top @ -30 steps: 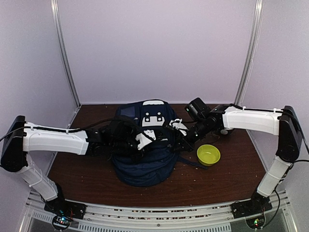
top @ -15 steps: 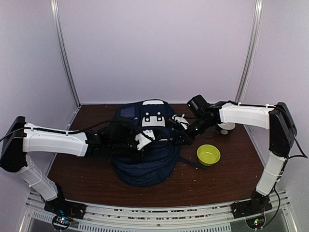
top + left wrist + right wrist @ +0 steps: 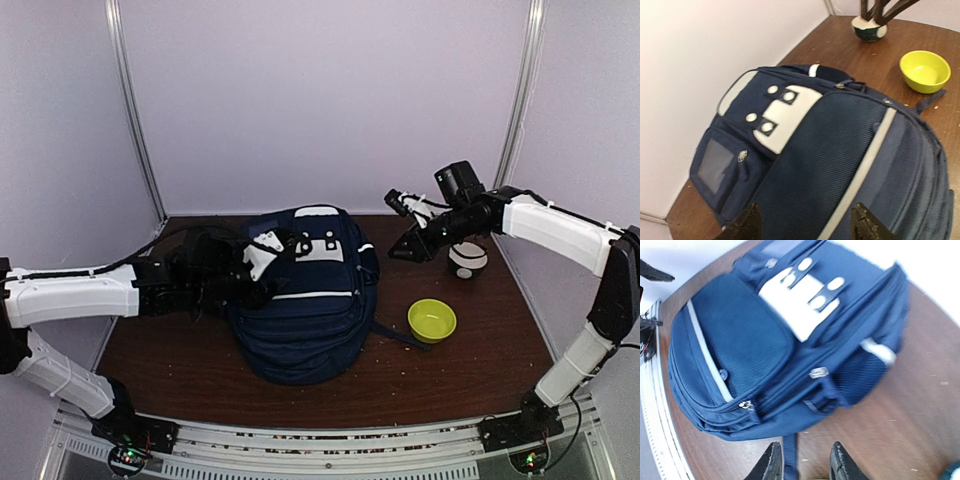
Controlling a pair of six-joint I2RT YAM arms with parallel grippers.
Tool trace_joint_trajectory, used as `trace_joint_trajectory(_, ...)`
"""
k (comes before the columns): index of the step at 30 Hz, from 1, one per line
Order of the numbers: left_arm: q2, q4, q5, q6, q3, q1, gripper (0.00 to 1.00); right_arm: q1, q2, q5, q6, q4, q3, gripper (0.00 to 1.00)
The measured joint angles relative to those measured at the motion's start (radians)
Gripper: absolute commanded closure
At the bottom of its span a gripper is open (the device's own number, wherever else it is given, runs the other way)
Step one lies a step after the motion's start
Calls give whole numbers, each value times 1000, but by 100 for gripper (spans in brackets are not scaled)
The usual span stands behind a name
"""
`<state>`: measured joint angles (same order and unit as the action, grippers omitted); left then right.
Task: Pack the student bag
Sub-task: Reset both arms
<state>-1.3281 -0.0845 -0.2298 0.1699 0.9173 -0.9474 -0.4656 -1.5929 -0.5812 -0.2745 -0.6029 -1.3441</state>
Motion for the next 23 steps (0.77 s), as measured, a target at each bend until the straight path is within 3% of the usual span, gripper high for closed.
trace_joint_trajectory(5,108,-80,-110,-52,10,105,6,111,114,25,-8,5,-7,48)
trace_joint_trajectory(7,154,-119,-167,-73,23,156,2,177,169,40,-8,21,-7,40)
trace_joint_trajectory(8,179,-134,-201,-87,31,189,2,209,196,48,-5,29,-7,31)
trace_joint_trajectory(9,199,-146,-224,-95,40,216,2,237,220,59,2,37,-7,8)
trace_joint_trajectory(10,221,-159,-249,-102,50,250,2,269,245,69,12,45,-7,1)
trace_joint_trajectory(16,260,-201,-381,-163,111,406,2,415,412,167,110,156,69,0)
trace_joint_trajectory(23,214,-292,-409,-336,112,530,2,430,521,437,264,289,218,0)
